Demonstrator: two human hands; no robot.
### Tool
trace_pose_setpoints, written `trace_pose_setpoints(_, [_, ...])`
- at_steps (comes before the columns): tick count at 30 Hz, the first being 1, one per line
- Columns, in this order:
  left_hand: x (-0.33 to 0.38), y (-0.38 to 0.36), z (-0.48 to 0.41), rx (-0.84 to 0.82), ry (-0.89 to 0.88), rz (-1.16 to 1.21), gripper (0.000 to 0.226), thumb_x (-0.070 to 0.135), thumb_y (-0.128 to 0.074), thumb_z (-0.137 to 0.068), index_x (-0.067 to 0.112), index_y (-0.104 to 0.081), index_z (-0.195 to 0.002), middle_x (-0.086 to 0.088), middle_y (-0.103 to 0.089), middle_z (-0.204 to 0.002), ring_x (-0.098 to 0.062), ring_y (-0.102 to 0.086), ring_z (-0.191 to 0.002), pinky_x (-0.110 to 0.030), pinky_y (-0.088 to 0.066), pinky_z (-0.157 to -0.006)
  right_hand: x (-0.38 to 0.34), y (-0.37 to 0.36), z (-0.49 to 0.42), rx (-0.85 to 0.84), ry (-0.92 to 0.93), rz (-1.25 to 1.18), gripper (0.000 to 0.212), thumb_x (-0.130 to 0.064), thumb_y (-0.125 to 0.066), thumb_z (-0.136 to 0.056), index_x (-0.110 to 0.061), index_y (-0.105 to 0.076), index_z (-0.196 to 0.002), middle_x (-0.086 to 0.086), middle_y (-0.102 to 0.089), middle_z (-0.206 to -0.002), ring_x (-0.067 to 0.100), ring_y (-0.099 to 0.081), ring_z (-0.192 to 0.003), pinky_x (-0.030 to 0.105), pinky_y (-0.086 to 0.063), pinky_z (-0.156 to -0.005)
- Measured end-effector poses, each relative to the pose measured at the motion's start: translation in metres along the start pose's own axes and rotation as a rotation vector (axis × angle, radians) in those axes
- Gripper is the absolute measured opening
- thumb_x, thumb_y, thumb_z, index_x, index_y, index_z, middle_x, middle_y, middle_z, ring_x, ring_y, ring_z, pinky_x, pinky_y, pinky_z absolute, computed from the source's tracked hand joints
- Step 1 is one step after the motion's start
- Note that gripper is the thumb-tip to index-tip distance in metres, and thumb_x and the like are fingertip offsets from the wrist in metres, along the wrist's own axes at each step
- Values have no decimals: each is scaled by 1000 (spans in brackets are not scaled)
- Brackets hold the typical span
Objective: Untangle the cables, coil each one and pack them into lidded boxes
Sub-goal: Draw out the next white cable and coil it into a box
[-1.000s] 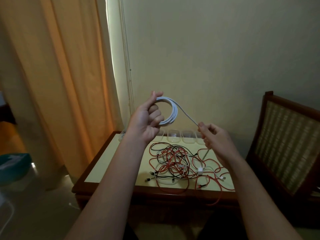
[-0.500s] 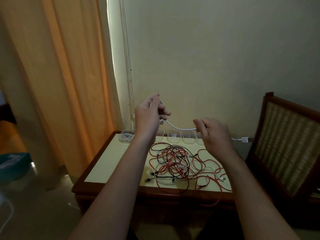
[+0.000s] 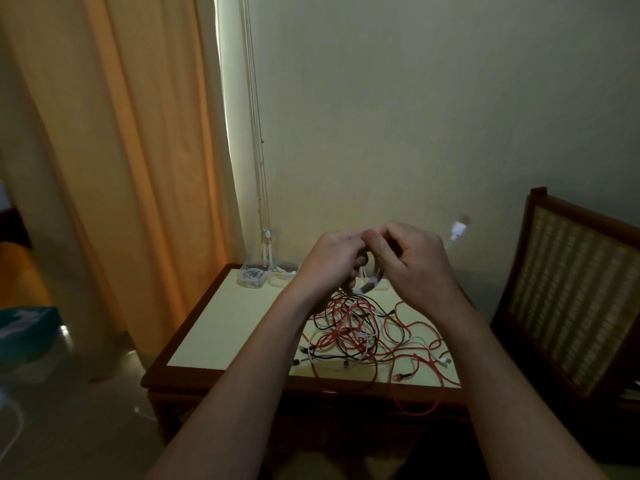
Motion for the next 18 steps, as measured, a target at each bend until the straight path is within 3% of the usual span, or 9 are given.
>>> trace_pose_setpoints(2, [-4, 2, -1, -26, 82, 135, 48, 19, -53, -100, 20, -67, -53, 7, -26, -53, -8, -18, -43, -22, -13, -42, -5, 4, 6, 59, 62, 51, 27, -28, -54, -100, -14, -60, -77, -7, -51, -68, 13, -45, -66, 31, -31, -62])
trace_pose_setpoints(3, [-6, 4, -2, -33, 115, 185, 40, 18, -56, -98, 18, -69, -60, 7, -22, -54, -7, -16, -42, -20, -12, -39, -5, 7, 10, 96, 77, 66, 18, -20, -56, -96, -13, -62, -80, -7, -51, -71, 14, -45, -69, 32, -30, -65])
trace_pose_setpoints(5, [-6, 4, -4, -72, 145, 255, 16, 14, -57, -96, 9, -73, -93, 8, -17, -54, -4, -13, -40, -17, -11, -34, -2, 10, 17, 144, 93, 115, 10, -10, -57, -90, -12, -67, -88, -7, -51, -75, 16, -46, -73, 33, -31, -67])
trace_pose_setpoints(8, [-4, 5, -5, -80, 145, 299, 30, 12, -56, -98, -4, -65, -122, 9, -18, -53, -2, -15, -38, -15, -12, -33, 8, 5, 22, 130, 81, 77, 21, 1, -58, -91, -10, -71, -104, 0, -59, -80, 16, -51, -75, 36, -40, -66])
trace_pose_setpoints(13, [3, 4, -2, -106, 103, 340, 36, 14, -56, -99, -10, -59, -126, 7, -20, -54, -1, -18, -37, -14, -12, -35, 18, 4, 21, 49, -13, 9, 23, -6, -66, -94, -15, -74, -114, -3, -73, -93, 10, -65, -81, 35, -55, -74])
trace_pose_setpoints(18, [-1, -4, 0, -206, 156, 399, 34, 16, -56, -96, -5, -62, -122, 9, -20, -54, 1, -19, -36, -13, -12, -34, 23, 10, 18, 72, -50, 28, 21, -8, -72, -91, -18, -77, -109, -6, -75, -86, 6, -66, -76, 25, -53, -72])
Point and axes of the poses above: each hand's wrist, its own z-axis away from the middle knuckle, its own y-axis out of the back of the hand, x = y × z, the point moved 7 cm from there along -z, towards the middle knuckle
